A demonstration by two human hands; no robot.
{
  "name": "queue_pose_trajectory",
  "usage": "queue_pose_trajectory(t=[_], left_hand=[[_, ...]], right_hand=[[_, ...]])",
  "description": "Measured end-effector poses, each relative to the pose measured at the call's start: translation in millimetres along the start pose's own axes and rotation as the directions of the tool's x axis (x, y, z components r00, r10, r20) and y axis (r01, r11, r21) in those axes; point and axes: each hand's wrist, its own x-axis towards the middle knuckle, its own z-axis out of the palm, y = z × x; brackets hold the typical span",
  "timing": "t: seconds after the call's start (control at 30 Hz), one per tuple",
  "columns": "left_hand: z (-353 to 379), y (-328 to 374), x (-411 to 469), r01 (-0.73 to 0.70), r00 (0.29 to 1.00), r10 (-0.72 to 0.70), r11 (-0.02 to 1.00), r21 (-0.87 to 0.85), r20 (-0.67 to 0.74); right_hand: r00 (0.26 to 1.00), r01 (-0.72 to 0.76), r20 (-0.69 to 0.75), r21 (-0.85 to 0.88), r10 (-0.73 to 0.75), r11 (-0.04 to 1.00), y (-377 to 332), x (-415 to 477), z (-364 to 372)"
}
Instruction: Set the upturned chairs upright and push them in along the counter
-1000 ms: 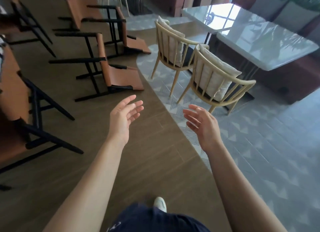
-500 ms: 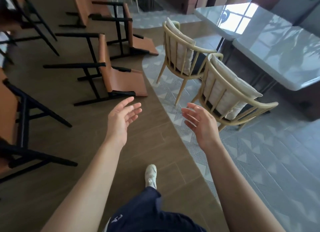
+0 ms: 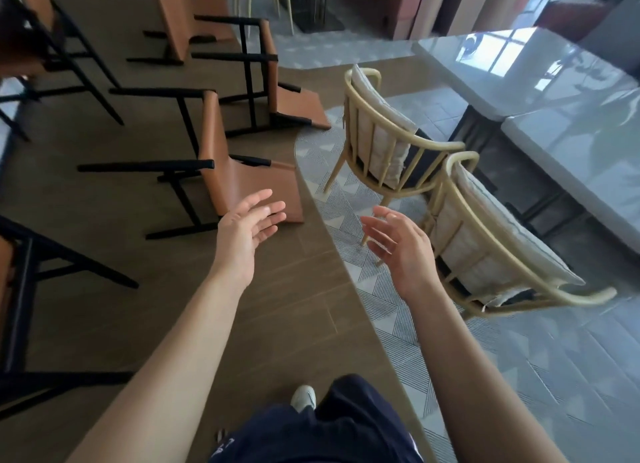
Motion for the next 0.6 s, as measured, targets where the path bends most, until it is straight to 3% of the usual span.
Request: queue_pose_trajectory(t=[0.6], left_hand=[[89,13,210,0.027,0.988,-0.027,1.0,-0.004,-0.151]], right_hand=[[0.985,-0.094,0.143,-0.058,0.102,0.994,-59,267,32]])
